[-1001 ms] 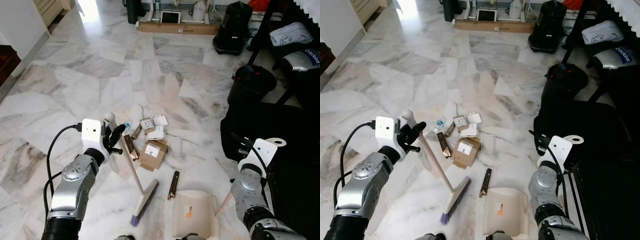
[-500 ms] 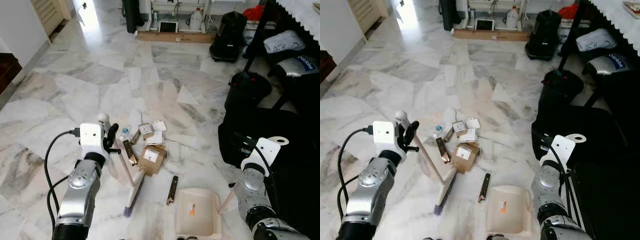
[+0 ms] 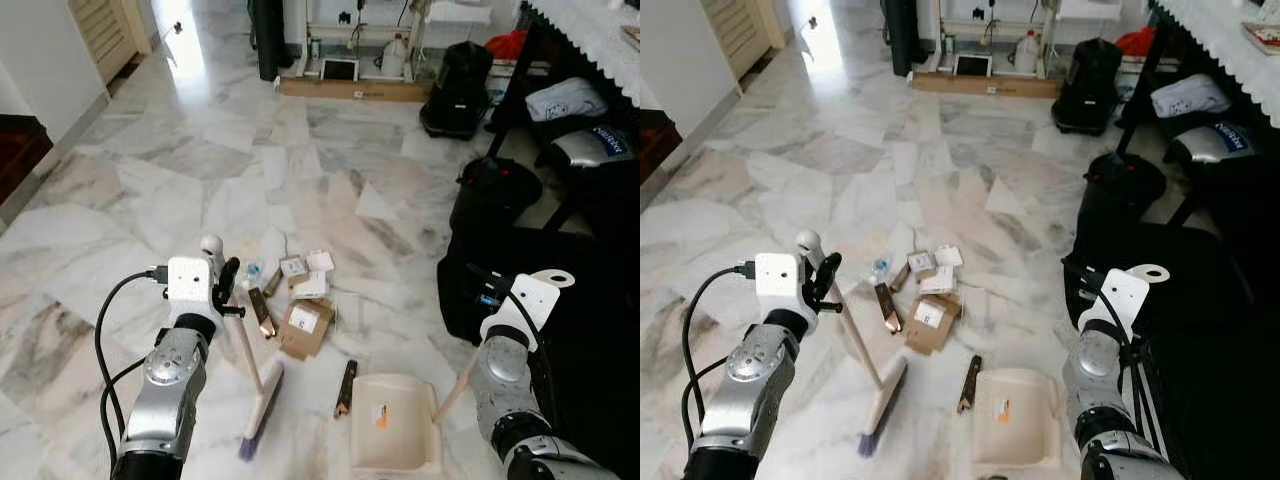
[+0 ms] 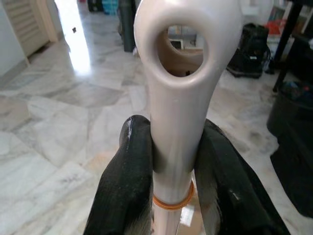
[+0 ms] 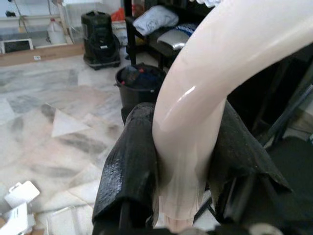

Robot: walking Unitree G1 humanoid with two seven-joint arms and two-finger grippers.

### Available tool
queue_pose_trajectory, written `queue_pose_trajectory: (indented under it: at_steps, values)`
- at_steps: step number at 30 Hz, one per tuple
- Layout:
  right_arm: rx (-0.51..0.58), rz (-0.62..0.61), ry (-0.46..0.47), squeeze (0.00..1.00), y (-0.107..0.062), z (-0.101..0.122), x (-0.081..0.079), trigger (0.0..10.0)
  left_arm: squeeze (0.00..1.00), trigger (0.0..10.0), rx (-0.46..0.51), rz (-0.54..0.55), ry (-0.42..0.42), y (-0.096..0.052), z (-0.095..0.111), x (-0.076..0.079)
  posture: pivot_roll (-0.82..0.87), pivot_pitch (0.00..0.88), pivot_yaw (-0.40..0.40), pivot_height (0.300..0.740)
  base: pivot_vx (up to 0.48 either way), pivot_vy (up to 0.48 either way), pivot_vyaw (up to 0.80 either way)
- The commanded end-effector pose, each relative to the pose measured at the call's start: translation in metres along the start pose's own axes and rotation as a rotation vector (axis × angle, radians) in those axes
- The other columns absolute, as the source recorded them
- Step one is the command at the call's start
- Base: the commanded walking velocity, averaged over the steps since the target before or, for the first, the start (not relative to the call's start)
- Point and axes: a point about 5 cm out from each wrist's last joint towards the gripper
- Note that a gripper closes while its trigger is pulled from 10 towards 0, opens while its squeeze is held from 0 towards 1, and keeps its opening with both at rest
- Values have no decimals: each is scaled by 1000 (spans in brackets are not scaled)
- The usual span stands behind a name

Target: Sweep floor

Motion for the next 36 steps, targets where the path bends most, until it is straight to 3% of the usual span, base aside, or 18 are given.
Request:
queue_pose_trajectory:
  at_steps: [1,18,36]
  values:
    - [29,0,4,0,3,7,0,10000,0,10000,50,-20,7,2,9,3,34,43,-29,740,341,0,0]
    - [35,-14,-2,0,5,8,4,10000,0,10000,60,-52,-2,3,9,9,31,43,-33,740,349,0,0]
    - [38,-47,-2,0,7,7,11,10000,0,10000,58,-83,5,4,10,13,30,25,-17,740,0,0,0]
Point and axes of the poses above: a point about 5 cm out from each wrist's last joint towards the gripper, its own y axis pointing out of the wrist towards the gripper, its own z axis along the axis of the wrist's last joint, x = y × z, and after that the axes turned 11 degrees about -y, right-handed
